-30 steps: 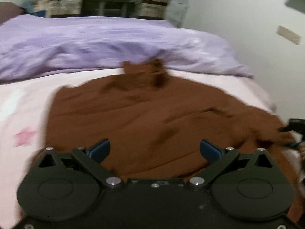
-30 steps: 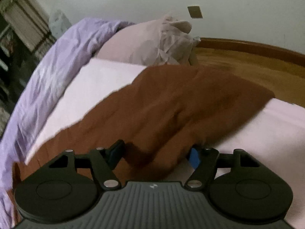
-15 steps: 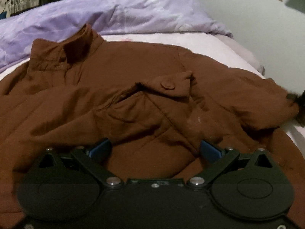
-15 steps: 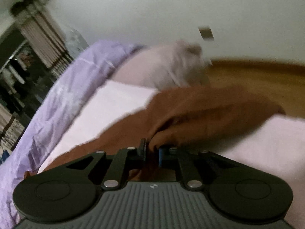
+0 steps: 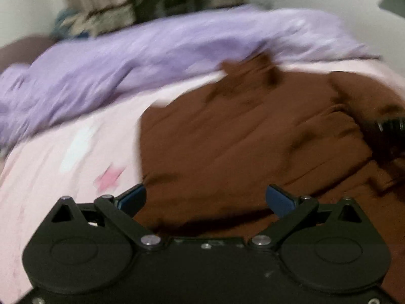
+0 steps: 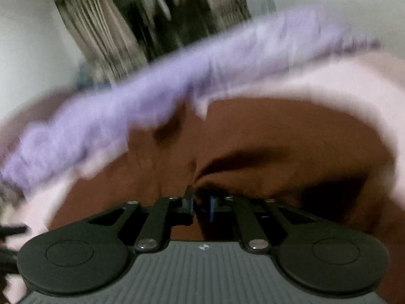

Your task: Fold large clothes

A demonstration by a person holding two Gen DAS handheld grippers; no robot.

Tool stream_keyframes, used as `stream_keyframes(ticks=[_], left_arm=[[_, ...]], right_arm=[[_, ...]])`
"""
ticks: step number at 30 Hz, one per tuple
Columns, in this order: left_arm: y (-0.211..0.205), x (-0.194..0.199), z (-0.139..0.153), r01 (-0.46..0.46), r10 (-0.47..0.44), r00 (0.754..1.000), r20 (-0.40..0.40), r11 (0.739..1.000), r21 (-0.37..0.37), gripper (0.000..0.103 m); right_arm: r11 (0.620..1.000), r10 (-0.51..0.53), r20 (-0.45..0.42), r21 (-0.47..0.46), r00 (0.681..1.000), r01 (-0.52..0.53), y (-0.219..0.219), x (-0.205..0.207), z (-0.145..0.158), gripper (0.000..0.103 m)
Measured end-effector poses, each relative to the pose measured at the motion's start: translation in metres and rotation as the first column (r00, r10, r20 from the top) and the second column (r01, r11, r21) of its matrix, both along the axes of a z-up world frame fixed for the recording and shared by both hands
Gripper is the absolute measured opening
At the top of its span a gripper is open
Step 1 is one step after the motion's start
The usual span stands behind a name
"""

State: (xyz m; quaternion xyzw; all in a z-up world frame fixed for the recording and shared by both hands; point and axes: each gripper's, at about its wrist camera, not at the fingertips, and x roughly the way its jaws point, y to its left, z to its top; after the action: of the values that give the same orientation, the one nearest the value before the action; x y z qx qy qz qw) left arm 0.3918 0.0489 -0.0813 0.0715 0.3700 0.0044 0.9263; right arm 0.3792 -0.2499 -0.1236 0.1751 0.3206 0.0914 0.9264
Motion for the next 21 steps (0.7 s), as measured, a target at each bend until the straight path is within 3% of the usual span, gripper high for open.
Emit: stream_keyframes(ticks=[2,4,5,6,9,11,13,15,17,19,21], left_arm=[[0.013,-0.005,-0.008,-0.036,0.035,0.999,-0.023,0.999,-0.01,0.103],[0.023,-0.008,-0.013,-0.046,0.045,0.999,-0.031,0.999,-0.022,0.103],[0.025,-0.01,-0.014,-0.047,0.046,0.998,-0.031,0.999,-0.024,0.103],[0.024,-0.01,-0.014,-0.046,0.045,0.999,-0.03,0.999,-0.024,0.103],[0.016,-0.009,-0.012,-0.041,0.041,0.999,-0.023,0.999,-0.026,0.103],[0.013,-0.009,-0.01,-0.036,0.036,0.999,-0.021,0.999,-0.03,0.103],[0.011,-0.009,-0.007,-0.032,0.032,0.999,-0.018,0.999,-0.026,0.103],[0.009,-0.012,-0.003,-0.033,0.032,0.999,-0.006,0.999,-0.026,0.103],[0.011,-0.016,0.0,-0.033,0.034,0.999,0.005,0.999,-0.041,0.103],[0.014,-0.018,0.003,-0.039,0.04,0.999,0.005,0.998,-0.049,0.103],[0.019,-0.018,0.003,-0.052,0.052,0.999,0.003,0.997,-0.05,0.103]], right_arm=[[0.998,0.031,0.022,-0.051,0.999,-0.03,0.006,-0.006,0.003,0.027],[0.995,0.072,-0.002,-0.062,0.997,-0.072,0.004,-0.018,0.021,0.054],[0.996,0.075,-0.011,-0.041,0.997,-0.075,-0.001,-0.029,0.029,0.08],[0.999,0.05,0.003,0.004,0.999,-0.051,-0.012,-0.045,0.036,0.087],[0.995,-0.001,0.039,0.095,0.999,-0.003,-0.042,-0.08,0.048,0.087],[0.985,-0.101,0.055,0.146,0.993,0.092,-0.07,-0.093,0.051,0.087],[0.952,-0.231,0.023,0.213,0.973,0.221,-0.105,-0.091,0.047,0.087],[0.895,-0.332,-0.061,0.296,0.941,0.334,-0.143,-0.079,0.035,0.087],[0.812,-0.415,-0.146,0.386,0.898,0.438,-0.173,-0.062,0.016,0.087],[0.751,-0.45,-0.22,0.432,0.866,0.5,-0.189,-0.04,-0.002,0.085],[0.689,-0.435,-0.3,0.496,0.849,0.528,-0.201,-0.016,-0.023,0.069]])
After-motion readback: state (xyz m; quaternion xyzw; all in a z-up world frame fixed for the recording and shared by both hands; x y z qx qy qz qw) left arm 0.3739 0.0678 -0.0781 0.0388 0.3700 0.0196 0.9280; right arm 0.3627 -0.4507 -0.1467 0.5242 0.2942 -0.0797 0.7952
